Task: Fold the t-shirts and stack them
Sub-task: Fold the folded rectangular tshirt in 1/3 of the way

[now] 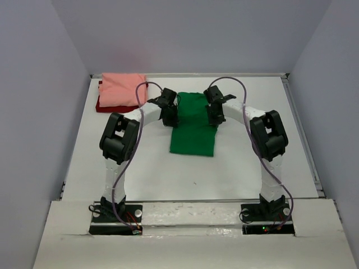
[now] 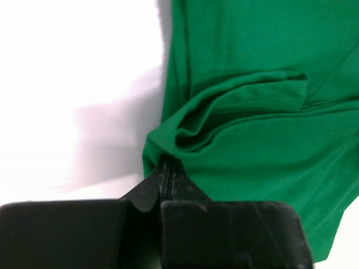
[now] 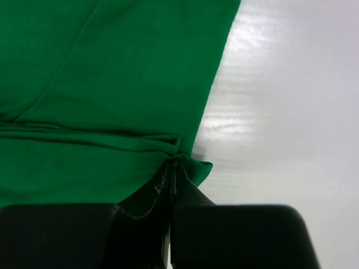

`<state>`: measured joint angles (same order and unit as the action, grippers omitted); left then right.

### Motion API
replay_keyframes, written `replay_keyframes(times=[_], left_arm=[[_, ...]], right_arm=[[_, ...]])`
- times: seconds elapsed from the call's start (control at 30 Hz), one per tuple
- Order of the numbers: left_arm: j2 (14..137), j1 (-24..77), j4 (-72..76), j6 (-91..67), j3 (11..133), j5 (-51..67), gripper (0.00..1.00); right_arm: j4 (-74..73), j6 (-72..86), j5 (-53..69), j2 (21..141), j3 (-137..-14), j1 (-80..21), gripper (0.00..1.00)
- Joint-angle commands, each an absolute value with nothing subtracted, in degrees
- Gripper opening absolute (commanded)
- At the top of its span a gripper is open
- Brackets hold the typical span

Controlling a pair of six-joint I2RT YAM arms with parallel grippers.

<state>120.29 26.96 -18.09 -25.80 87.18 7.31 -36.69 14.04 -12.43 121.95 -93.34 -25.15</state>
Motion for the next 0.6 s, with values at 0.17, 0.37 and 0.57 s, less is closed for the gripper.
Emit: replay_keyframes(times=[0.17, 0.37, 0.57], left_arm=[[111.2, 31.0, -14.9, -28.1, 74.1, 6.8, 0.0], [106.8, 35.0, -11.1, -30.3, 66.5, 7.4, 0.0], [105.6, 37.4, -7.7, -32.3, 60.5, 7.7, 0.0]], right_arm=[[-36.9, 17.7, -13.3, 116.2, -83.7, -25.0, 0.0], [-36.3, 19.0, -13.5, 113.7, -79.6, -26.1, 0.0], [-35.5, 21.2, -13.5, 110.8, -74.1, -28.4, 0.0]])
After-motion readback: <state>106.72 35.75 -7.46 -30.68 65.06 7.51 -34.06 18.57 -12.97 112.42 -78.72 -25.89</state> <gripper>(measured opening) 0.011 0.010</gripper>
